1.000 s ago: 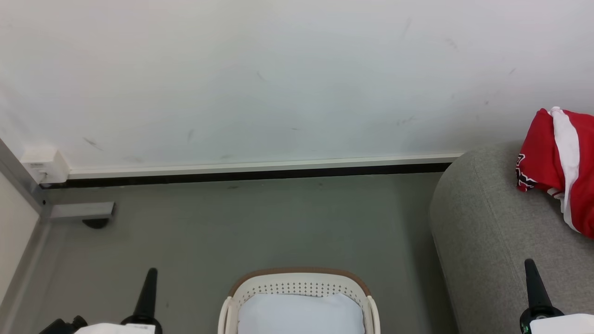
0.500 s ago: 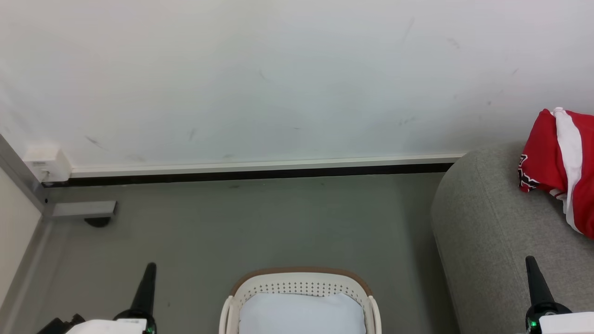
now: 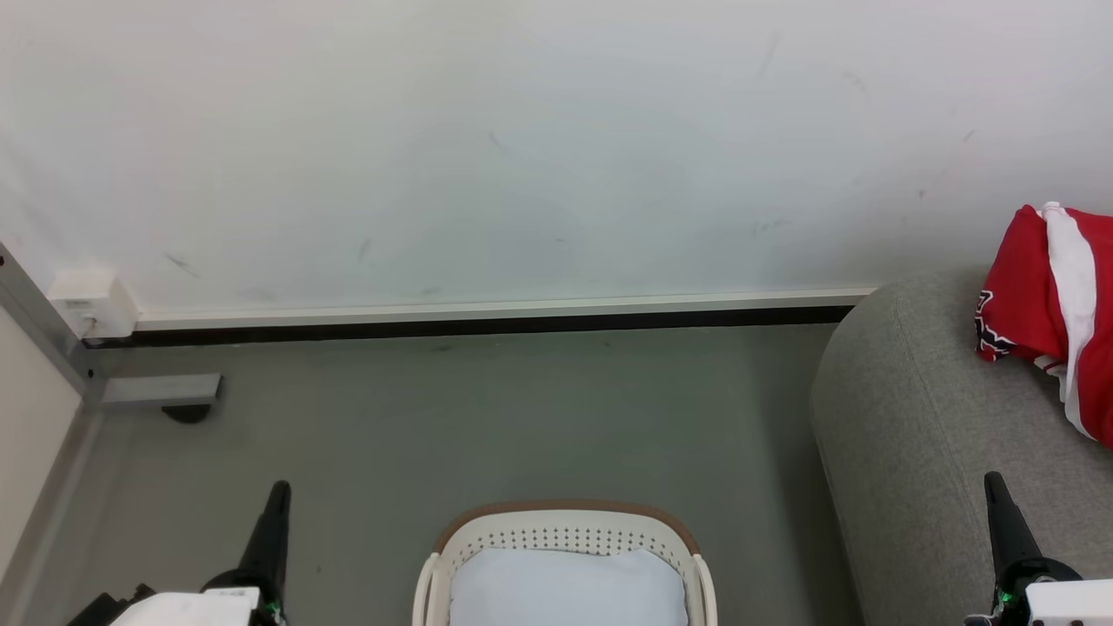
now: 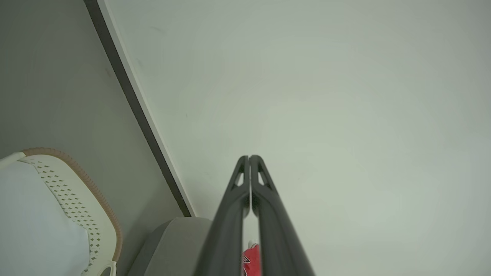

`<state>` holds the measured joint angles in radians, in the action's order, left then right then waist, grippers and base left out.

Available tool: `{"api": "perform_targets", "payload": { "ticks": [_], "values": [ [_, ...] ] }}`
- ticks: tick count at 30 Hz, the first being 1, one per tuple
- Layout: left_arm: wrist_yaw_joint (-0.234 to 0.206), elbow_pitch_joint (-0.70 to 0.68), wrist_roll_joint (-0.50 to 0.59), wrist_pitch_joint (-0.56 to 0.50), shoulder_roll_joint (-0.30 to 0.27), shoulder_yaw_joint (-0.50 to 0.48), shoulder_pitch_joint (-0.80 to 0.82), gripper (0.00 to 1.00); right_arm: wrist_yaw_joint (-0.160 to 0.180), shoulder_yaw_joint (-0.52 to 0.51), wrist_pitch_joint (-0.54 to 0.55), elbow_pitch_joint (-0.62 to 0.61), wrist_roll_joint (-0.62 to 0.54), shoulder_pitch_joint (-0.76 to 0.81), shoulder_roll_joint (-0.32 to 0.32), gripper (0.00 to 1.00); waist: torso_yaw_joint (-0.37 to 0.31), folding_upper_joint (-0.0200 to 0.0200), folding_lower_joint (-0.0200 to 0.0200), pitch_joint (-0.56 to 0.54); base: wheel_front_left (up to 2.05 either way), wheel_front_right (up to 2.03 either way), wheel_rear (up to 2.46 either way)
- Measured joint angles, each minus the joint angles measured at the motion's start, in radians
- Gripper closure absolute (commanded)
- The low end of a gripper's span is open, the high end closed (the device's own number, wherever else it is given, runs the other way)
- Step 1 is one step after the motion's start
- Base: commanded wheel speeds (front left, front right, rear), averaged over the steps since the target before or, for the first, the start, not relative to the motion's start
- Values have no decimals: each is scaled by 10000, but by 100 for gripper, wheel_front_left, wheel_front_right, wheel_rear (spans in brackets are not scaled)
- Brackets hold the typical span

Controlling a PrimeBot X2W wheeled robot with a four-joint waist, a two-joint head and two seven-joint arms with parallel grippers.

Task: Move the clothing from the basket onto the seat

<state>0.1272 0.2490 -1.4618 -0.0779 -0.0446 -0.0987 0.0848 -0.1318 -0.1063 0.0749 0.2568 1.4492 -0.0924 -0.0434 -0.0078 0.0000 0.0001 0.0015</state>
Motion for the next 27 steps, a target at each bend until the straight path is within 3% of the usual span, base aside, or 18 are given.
{"api": "perform_targets", "payload": {
  "ticks": [27],
  "values": [
    [13,-21,-1434,-360,-17,-148,198,100,0,-61,393,-96,1630,-100,-29,100,78,0,0,16,0,0,0]
  ]
}}
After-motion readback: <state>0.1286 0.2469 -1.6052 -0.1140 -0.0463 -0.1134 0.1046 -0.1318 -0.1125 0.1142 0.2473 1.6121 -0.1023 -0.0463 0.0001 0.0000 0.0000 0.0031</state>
